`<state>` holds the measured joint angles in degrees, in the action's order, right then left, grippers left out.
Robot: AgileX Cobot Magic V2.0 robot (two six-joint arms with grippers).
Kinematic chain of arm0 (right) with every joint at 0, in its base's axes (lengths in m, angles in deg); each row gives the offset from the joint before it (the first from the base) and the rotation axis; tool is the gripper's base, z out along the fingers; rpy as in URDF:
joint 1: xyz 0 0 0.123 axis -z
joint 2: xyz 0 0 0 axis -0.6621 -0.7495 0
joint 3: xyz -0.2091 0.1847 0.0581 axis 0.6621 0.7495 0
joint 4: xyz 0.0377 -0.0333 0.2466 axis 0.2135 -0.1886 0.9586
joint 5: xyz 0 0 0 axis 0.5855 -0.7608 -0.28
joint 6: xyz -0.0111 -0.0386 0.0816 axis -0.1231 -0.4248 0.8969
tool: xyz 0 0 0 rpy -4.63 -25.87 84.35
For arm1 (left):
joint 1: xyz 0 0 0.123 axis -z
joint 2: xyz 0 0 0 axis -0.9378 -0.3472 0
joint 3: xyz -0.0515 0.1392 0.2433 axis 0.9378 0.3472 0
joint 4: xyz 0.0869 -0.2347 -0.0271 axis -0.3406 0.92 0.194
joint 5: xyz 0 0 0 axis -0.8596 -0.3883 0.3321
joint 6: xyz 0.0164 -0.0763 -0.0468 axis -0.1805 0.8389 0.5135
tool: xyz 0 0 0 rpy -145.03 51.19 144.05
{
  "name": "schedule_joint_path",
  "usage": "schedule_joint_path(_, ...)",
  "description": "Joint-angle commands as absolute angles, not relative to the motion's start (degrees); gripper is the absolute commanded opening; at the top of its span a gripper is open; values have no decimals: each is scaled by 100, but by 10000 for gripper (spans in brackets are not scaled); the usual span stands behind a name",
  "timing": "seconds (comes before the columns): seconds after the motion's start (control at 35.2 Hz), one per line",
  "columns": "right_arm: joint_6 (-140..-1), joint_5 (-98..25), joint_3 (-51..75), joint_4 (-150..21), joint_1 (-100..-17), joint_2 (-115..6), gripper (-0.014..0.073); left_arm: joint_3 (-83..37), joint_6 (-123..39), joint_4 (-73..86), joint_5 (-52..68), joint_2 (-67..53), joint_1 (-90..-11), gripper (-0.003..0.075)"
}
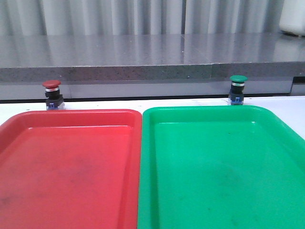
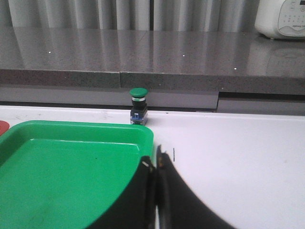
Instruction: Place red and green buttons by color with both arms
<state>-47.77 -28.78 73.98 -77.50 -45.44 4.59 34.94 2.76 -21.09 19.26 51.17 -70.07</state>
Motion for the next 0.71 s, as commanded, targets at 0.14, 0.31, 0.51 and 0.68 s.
schedule_joint_path(0.14, -4781, -2357, 7362, -7745, -4519, 552, -70, 3628, 303, -2105, 2428, 5202, -7020, -20)
schedule_joint_path(0.31, -4781, -2357, 7362, -7745, -4519, 552, -70, 3628, 303, -2105, 2428, 5202, -7020, -20)
schedule_joint_path(0.51, -4781, -2338, 7362, -7746, -4519, 552, -70, 3628, 303, -2105, 2478, 5202, -7020, -20)
schedule_joint_path(0.68, -4800, -2502, 6791, -7752, -4519, 547, -70, 3173, 303, -2105, 3039, 5202, -7020, -20)
